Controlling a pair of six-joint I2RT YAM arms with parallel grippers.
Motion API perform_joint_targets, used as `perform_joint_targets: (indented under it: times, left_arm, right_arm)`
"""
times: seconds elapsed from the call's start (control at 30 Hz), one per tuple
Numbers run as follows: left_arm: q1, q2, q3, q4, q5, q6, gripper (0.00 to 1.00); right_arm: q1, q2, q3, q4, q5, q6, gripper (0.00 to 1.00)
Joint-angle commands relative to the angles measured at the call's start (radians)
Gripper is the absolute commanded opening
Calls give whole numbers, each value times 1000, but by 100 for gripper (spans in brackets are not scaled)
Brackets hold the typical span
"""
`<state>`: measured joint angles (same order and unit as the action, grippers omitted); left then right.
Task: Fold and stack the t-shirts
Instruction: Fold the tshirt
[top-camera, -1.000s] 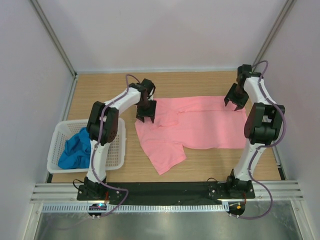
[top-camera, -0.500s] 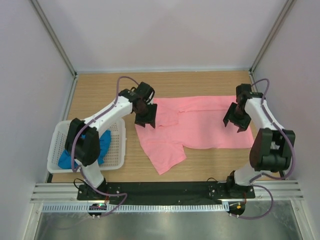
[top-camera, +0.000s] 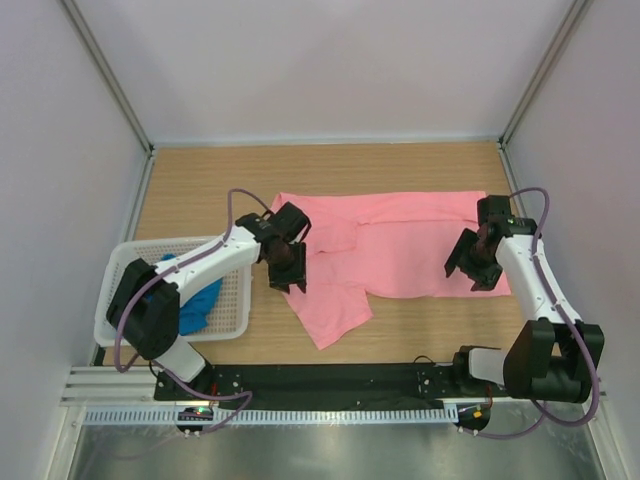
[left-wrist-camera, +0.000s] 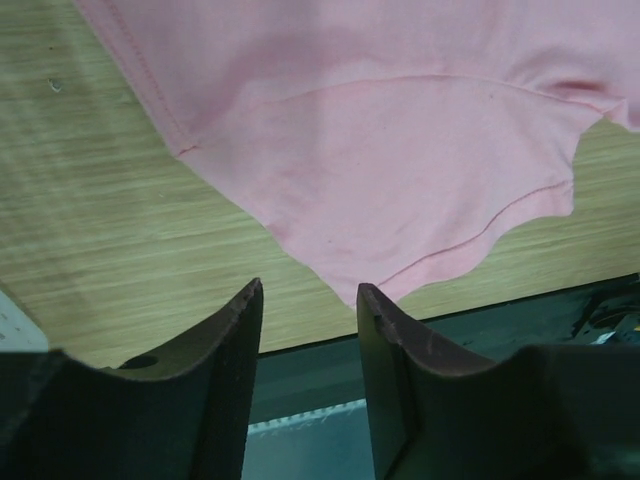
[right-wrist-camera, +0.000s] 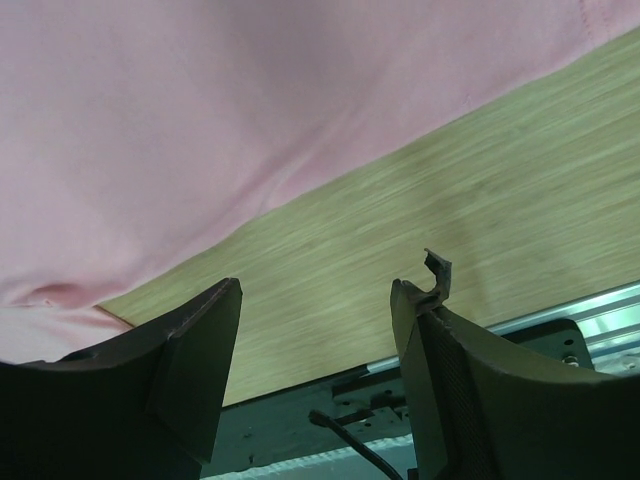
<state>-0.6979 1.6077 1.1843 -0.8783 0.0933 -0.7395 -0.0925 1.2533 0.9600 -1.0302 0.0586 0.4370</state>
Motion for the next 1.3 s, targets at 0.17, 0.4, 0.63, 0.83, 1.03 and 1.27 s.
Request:
perform_joint_targets:
  times: [0.17, 0.4, 0.63, 0.83, 1.03, 1.27]
  left_arm:
    - [-41, -184, -268, 174, -30, -383, 41]
    - [-109, -167, -295, 171, -124, -573, 47]
    - [-137, -59, -298, 170, -104, -696, 44]
    - [-143, -6, -282, 188, -130, -733, 44]
    - [-143, 46, -268, 200, -125, -721, 35]
    - [-143, 52, -250, 206, -176, -657, 11]
  right_arm:
    - [-4, -72, 26, -5, -45, 39, 68]
    - [-6, -40, 112, -42, -36, 23, 70]
    - [-6, -26, 148, -39, -46, 17, 70]
    - [-7, -29, 123, -24, -46, 14, 70]
    - [-6, -20, 140, -31, -26, 3, 70]
    - [-6, -31, 122, -34, -11, 11, 71]
